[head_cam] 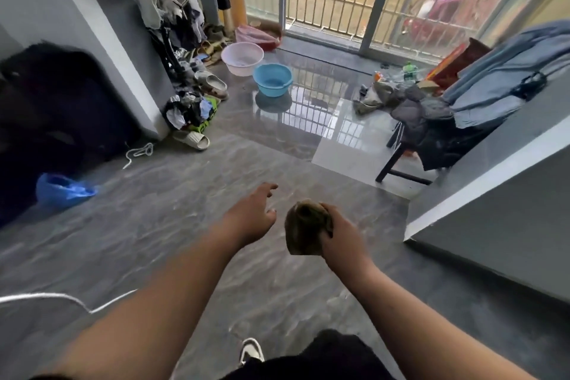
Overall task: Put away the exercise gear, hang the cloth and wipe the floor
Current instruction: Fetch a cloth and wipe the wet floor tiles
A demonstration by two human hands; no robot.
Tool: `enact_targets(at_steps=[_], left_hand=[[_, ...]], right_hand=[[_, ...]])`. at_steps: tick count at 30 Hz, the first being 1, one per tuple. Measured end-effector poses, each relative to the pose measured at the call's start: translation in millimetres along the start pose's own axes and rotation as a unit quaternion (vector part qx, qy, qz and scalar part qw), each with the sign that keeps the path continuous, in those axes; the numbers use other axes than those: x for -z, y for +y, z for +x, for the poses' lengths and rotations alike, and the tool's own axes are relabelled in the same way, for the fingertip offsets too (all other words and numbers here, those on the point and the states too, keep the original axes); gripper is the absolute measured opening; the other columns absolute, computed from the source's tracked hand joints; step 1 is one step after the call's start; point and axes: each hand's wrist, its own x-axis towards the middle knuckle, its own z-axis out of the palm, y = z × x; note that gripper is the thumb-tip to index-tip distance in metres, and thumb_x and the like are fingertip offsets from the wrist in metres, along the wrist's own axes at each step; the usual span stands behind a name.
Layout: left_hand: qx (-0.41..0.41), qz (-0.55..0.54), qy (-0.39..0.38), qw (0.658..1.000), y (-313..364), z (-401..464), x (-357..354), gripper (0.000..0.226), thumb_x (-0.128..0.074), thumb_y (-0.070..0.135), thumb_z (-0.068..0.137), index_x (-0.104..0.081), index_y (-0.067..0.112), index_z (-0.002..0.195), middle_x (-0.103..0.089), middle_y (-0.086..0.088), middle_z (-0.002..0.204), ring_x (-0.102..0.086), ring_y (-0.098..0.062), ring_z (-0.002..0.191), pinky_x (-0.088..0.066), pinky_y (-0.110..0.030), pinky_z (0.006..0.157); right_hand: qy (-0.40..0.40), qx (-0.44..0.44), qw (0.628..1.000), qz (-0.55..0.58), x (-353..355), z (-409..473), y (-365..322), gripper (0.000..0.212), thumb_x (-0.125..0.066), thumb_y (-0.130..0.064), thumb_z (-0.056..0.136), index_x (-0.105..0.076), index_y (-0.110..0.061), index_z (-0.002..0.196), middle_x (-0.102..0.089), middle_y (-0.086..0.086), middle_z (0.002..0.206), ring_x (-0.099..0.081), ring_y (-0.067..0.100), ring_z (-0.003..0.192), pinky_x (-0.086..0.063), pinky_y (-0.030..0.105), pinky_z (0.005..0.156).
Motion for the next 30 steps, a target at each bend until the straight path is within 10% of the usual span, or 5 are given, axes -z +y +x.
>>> enact_targets(at_steps=[13,30], left_hand=[[0.027,0.022,-0.039,0.999,-79,259,-30,0.050,-0.054,0.023,0.090,-0.042,0.027,0.138,-0.054,-0.001,0.133,-0.051,-0.022,0.122,-0.041,-0.039,0.102],[-0.051,0.150,-0.073,0.985,-394,589,-254,0.052,-0.048,0.019,0.091,-0.037,0.024,0.141,-0.045,-0.002,0.144,-0.045,-0.023,0.129,-0.039,-0.041,0.104]], right_hand=[[0.010,-0.090,0.996,0.009,-47,239,85,0.052,-0.049,-0.009,0.086,-0.052,-0.037,0.130,-0.058,-0.011,0.101,-0.050,0.009,0.088,-0.038,0.026,0.077],[0.066,-0.137,0.988,0.004,-350,518,391,0.037,-0.050,-0.008,0.087,-0.054,-0.029,0.117,-0.059,-0.001,0.101,-0.055,0.023,0.093,-0.039,0.030,0.076]])
